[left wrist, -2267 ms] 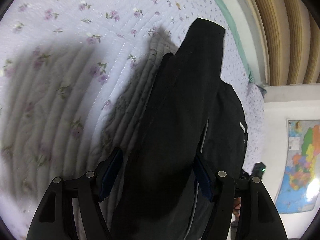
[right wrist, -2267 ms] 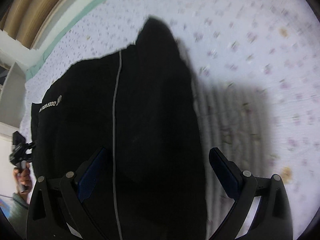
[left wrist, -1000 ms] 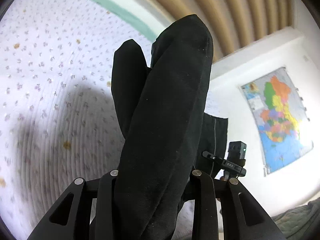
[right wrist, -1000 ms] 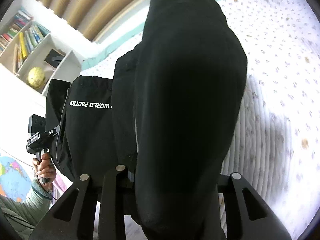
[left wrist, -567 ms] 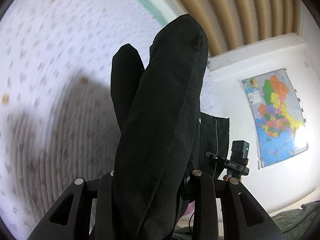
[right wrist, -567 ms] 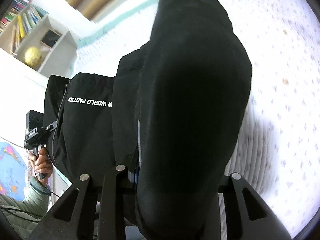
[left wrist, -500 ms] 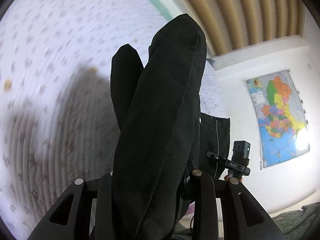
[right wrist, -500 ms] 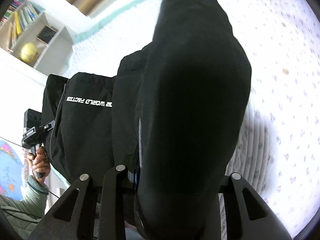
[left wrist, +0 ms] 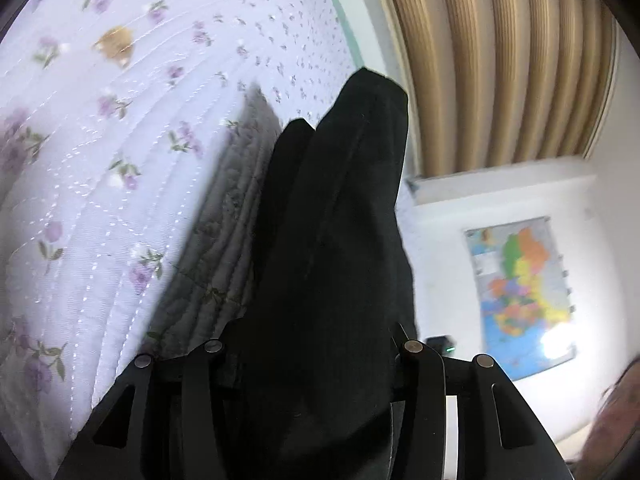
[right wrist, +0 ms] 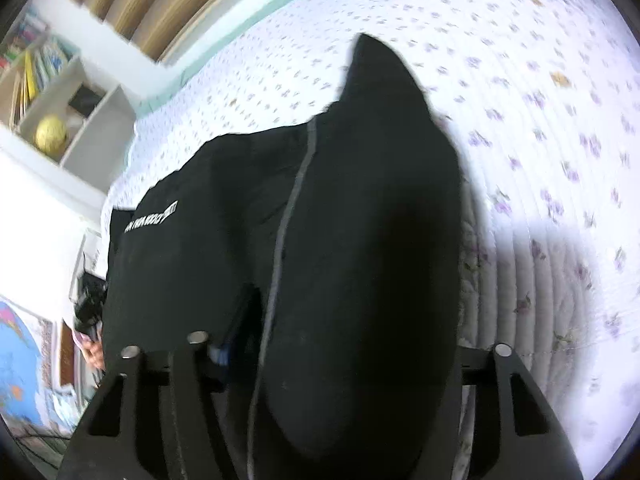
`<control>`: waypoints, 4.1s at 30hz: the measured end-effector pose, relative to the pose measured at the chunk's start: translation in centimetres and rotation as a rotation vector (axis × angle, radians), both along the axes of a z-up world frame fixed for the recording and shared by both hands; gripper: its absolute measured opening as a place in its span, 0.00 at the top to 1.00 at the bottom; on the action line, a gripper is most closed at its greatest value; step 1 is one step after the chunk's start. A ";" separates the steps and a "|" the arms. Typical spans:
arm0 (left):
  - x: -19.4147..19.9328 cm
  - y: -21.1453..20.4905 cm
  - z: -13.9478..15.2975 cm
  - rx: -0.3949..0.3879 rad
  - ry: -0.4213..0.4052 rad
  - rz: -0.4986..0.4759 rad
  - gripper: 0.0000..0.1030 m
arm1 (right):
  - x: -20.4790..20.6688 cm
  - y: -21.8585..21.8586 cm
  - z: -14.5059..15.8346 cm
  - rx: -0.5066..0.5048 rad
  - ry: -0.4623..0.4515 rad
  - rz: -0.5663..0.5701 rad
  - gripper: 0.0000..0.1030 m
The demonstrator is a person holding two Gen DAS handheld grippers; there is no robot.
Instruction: Fold large clothes
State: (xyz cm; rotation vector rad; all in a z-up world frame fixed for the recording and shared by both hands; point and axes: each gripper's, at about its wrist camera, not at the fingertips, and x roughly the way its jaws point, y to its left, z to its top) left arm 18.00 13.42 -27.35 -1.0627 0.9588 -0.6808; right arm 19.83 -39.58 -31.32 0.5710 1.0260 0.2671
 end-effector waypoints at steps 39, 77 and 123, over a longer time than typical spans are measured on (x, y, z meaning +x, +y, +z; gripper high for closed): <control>-12.3 -10.2 19.5 1.186 -0.276 0.241 0.51 | -10.0 11.2 9.1 -0.467 -0.134 -0.141 0.25; -26.3 -17.6 28.8 1.353 -0.633 0.596 0.29 | -19.5 21.7 20.1 -0.616 -0.391 -0.160 0.07; -24.0 -18.1 26.6 1.402 -0.540 0.528 0.29 | -18.2 20.6 18.5 -0.576 -0.318 -0.130 0.07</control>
